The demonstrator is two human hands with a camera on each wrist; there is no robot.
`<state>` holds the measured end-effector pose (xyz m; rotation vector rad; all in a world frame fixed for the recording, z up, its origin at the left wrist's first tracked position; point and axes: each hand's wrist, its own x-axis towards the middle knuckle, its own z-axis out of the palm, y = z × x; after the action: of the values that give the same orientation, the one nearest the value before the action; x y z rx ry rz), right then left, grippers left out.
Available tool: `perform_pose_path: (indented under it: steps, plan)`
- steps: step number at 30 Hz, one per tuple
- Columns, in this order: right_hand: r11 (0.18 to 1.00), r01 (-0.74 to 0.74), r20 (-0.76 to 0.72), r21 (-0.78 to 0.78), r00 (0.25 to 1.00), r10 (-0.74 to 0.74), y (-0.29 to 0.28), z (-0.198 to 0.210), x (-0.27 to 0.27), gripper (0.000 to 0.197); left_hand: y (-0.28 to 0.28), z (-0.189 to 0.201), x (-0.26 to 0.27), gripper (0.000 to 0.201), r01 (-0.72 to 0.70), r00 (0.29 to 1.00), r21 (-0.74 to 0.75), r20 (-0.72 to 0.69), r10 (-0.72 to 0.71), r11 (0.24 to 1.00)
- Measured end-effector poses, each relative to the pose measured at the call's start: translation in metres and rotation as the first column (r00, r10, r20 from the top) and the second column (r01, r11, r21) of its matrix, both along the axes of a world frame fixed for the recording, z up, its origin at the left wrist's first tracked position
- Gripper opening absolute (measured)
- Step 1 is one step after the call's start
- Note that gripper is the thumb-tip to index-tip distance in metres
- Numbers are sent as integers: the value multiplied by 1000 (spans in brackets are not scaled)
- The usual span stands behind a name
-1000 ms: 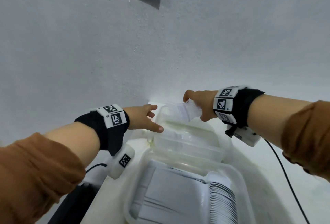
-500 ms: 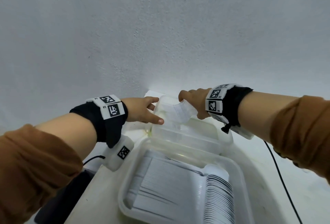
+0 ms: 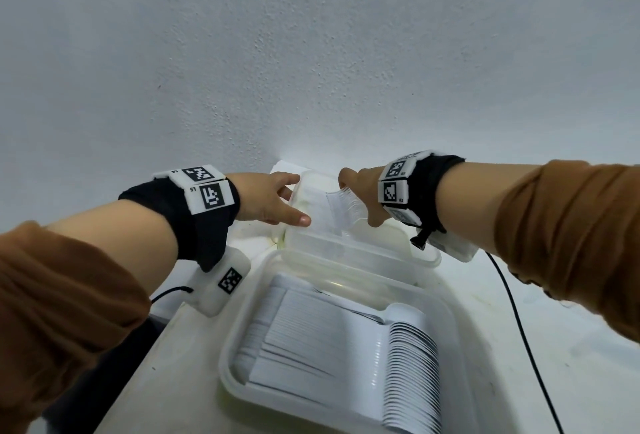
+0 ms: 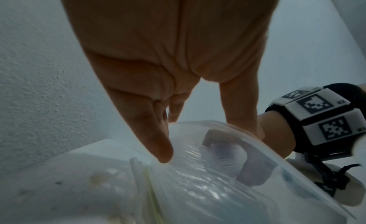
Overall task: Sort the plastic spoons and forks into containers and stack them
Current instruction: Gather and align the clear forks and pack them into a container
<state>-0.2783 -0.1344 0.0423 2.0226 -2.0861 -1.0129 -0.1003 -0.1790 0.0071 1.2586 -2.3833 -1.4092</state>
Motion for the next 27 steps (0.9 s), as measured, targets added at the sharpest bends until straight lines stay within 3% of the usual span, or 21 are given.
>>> perform_pose_path:
  steps: [2,5,9,17,23,27]
  plan:
    - [999,1,-29,34,1000,0,-1,1,1,66,0,0,0,79,1,1000,-7,0,-1,1000]
    - [998,29,41,51,999,-31,-2,5,3,67,1,0,1,78,11,1000,-26,3,-11,1000]
    - [995,37,-53,90,998,-32,-5,3,9,67,0,-1,0,80,17,1000,-28,8,-16,999]
    - [993,13,-10,119,1000,-12,-10,-1,17,63,0,0,-1,83,37,999,-43,26,-36,998]
    - [990,-25,34,140,999,20,-17,-2,20,74,0,-1,1,86,46,998,-61,51,-43,997]
    - [982,-39,87,187,996,23,-21,0,16,65,-1,-1,2,85,47,997,-62,66,-43,997]
